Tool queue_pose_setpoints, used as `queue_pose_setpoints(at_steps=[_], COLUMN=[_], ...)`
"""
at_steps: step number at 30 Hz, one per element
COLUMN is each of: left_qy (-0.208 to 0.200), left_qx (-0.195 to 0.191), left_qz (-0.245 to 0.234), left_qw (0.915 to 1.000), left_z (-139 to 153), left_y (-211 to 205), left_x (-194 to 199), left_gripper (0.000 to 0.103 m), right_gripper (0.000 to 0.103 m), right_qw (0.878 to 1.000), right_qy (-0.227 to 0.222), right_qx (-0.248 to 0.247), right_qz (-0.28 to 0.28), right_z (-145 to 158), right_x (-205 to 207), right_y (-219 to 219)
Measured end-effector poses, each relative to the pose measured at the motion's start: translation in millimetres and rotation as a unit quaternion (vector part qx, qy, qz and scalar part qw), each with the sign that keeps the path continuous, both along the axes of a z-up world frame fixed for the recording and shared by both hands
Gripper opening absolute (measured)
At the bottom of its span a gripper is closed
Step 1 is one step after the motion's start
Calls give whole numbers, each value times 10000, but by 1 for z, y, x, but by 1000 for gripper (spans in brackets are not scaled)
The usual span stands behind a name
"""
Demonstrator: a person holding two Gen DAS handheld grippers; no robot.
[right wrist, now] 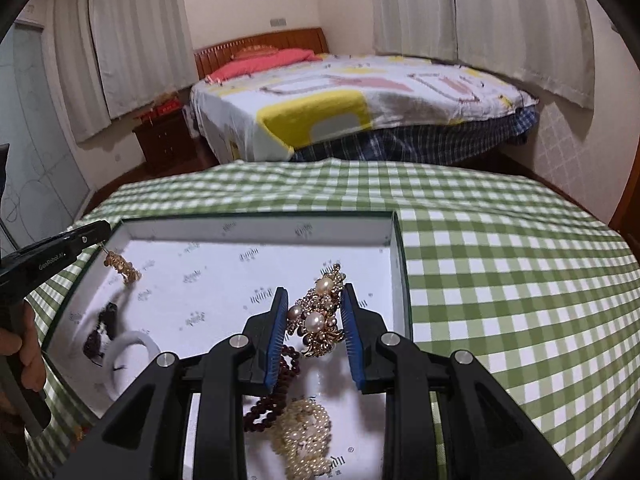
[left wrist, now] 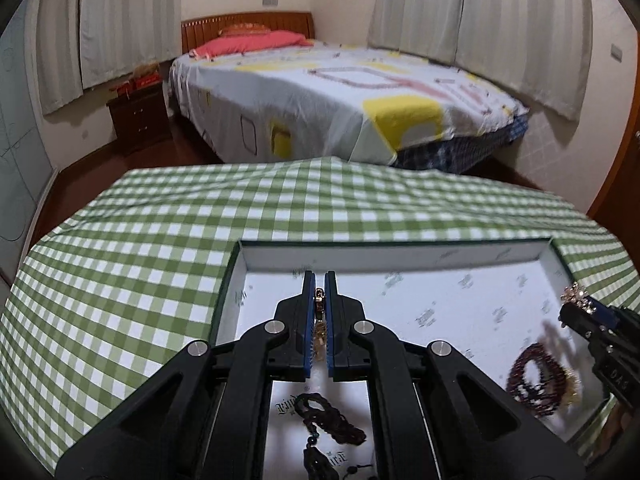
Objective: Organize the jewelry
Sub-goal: 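Carry the gold chain and pearl brooch into the green box and open both grippers, then withdraw both grippers from the box back over the table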
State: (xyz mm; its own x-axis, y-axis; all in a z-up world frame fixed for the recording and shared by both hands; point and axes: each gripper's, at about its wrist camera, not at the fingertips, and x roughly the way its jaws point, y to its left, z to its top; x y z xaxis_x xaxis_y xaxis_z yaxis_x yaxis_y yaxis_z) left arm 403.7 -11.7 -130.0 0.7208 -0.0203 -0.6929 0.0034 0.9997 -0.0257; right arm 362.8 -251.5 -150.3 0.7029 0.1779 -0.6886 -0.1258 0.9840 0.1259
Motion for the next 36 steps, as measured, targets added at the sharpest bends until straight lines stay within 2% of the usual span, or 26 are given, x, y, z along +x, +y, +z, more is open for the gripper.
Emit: queue_pose_setpoints(at_steps=[5,11,14,16,19,24,30,36], left_qy=[332,422,403,393,256,57,-373,-695], left_qx=[-20,-15,12,28,118,112,28,-23], left_qz=[32,52,63,55,66,81,101,159], left_qw=[9994,9991,9992,9992,9996,9999,9993,9975], left_z=[-12,-15,-15,-15,-10,1,22,38], left_y=[3,3,3,2,1,2,3,7], left_x=[7,7,7,7,3,-11,-49,-93], left_gripper=[5,6,9,17,29,35,44,45], right_gripper=[28,30,32,34,35,35,35,35], right_qw=[9997,9995,9995,9995,9997,9999,9993,9980], right_qy=[224,313,301,293,209,24,-329,-604], right_qx=[43,64,78,119,108,140,142,115], right_qz=[-32,-72,-75,-58,-71,-84,-86,-132], right_z=[-9,-15,-15,-15,-11,1,22,38], right_x=[4,5,5,6,3,-8,-38,-71], right_y=[-2,-5,-5,-5,-6,-8,-4,-1])
